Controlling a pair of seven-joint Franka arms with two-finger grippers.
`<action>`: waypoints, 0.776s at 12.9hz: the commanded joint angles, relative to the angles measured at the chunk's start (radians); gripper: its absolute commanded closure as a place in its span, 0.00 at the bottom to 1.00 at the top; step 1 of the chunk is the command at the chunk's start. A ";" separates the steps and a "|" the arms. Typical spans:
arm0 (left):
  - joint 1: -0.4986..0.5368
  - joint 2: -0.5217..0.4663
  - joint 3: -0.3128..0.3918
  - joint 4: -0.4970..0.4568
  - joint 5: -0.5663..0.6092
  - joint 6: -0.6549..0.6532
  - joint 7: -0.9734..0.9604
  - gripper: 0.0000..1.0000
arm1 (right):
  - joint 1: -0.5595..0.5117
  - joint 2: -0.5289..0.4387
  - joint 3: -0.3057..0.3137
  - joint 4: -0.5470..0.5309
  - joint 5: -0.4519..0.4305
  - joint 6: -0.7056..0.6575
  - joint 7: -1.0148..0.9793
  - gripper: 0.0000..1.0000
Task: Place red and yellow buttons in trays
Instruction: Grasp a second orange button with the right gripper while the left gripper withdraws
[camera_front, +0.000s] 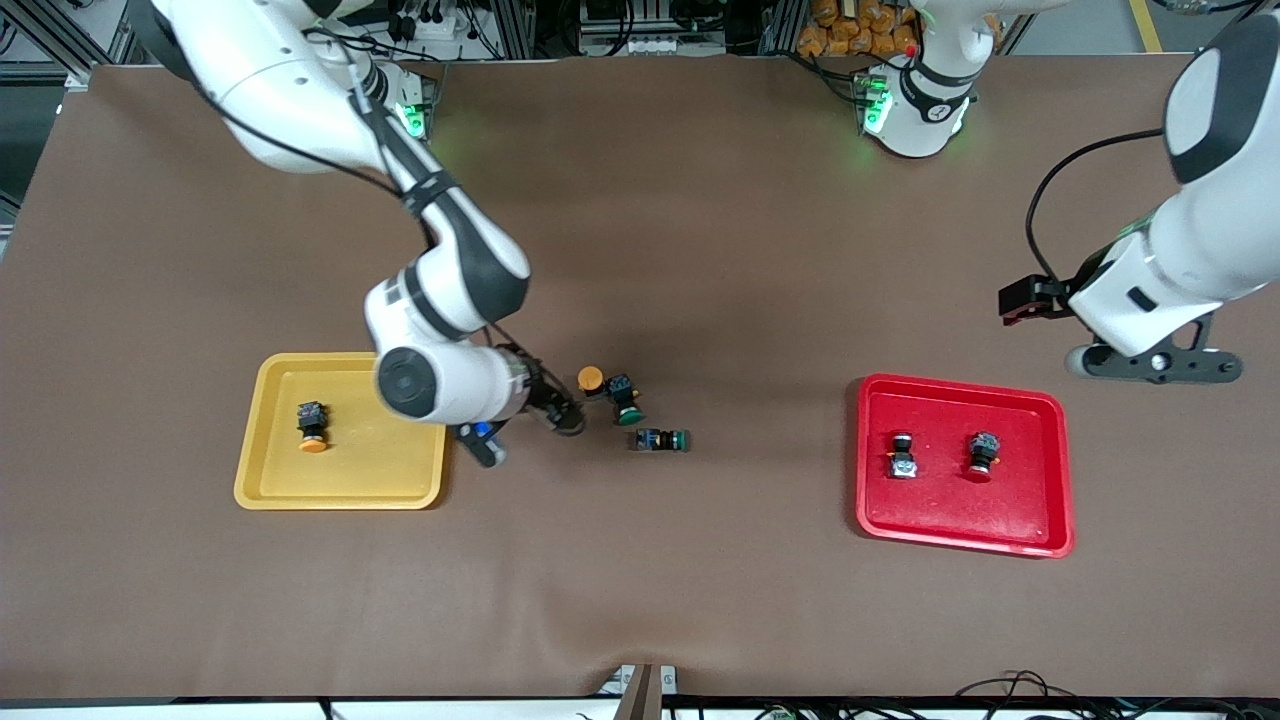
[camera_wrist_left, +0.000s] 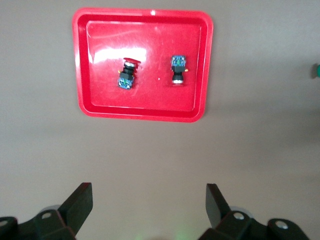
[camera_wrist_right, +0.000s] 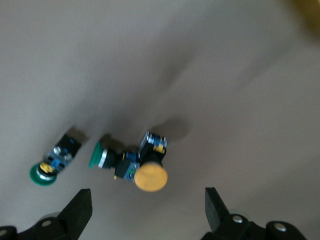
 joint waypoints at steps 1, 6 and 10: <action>0.016 -0.091 0.016 0.034 -0.069 -0.046 0.007 0.00 | 0.027 -0.010 -0.012 -0.037 -0.035 0.022 0.043 0.00; 0.064 -0.274 0.016 -0.187 -0.094 -0.009 0.001 0.00 | 0.081 0.004 -0.013 -0.090 -0.113 0.145 0.147 0.00; 0.059 -0.308 0.009 -0.271 -0.098 0.042 -0.013 0.00 | 0.112 0.022 -0.018 -0.103 -0.148 0.169 0.153 0.00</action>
